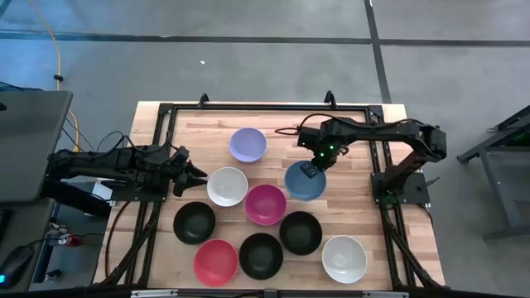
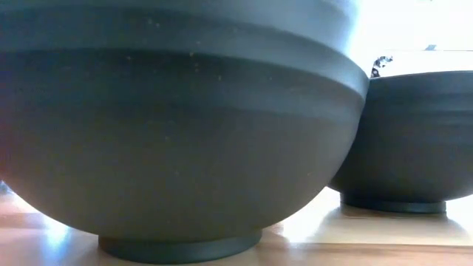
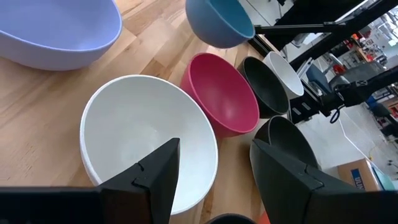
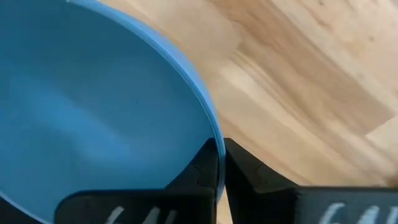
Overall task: Nest bowls inside each other
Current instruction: Stack the blue bowl on the pink bowl
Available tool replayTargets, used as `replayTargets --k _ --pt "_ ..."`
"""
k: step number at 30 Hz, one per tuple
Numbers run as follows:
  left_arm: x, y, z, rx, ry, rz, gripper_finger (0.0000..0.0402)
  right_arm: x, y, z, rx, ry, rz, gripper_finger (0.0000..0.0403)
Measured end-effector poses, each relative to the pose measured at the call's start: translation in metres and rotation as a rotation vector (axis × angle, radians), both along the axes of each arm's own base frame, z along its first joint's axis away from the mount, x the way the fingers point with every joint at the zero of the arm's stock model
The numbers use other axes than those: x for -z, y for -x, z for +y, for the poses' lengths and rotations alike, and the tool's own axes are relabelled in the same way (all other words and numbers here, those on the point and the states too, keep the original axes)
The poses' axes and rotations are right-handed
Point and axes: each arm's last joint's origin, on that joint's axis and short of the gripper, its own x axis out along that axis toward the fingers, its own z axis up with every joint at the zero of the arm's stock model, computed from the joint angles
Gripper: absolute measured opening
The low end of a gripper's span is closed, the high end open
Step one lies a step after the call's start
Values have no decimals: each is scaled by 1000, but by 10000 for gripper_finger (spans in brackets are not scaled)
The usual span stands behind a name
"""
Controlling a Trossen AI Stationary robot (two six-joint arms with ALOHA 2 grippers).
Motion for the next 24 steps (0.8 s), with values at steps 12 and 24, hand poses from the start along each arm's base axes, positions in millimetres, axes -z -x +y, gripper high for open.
replayTargets --k 12,24 --pt "0 0 0 -7 -15 0 184 -28 -26 24 51 -52 -240 0" --pt "0 0 2 -50 -36 2 184 -57 -62 41 62 -19 -283 0"
